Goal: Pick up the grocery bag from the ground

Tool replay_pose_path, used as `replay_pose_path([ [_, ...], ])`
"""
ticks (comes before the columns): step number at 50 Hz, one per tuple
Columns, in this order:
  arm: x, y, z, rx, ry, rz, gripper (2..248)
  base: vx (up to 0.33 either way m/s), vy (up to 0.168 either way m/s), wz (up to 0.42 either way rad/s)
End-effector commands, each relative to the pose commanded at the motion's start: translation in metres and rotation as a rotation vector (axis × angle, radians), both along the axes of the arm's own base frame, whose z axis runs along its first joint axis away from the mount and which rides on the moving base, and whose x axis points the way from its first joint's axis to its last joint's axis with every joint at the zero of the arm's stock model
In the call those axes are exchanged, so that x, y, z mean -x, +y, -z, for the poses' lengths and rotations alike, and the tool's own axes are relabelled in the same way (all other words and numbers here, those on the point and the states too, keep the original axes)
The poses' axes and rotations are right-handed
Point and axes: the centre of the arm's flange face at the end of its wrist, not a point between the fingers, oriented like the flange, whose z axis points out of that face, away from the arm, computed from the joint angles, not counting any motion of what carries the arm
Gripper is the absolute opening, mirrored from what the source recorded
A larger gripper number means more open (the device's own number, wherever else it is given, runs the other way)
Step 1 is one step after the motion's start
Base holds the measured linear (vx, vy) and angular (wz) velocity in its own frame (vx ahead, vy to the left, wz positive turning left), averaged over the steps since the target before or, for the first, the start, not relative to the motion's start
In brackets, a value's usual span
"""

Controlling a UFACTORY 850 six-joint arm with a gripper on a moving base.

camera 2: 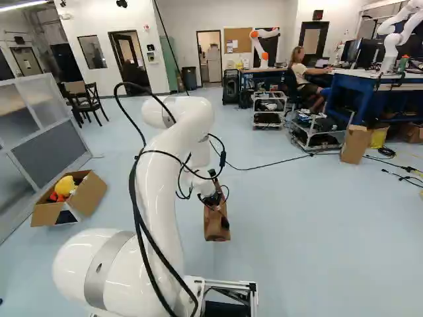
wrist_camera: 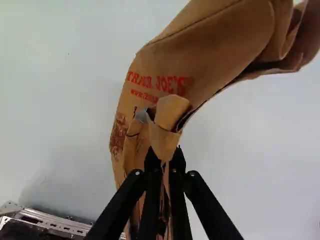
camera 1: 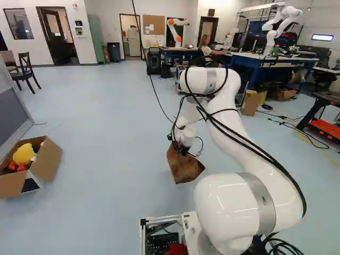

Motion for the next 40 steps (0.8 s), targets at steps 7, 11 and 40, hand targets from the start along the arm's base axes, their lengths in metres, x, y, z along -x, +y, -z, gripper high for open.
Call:
replay_pose_path([
  [7,0.001,0.0,-0.01,0.0,-0.007,0.0,21,0.0,0.0,0.0],
  [11,0.002,0.0,-0.016,0.001,-0.011,0.0,21,0.0,0.0,0.0],
  [40,0.008,0.0,-0.058,0.003,-0.045,0.0,21,0.0,0.0,0.0],
])
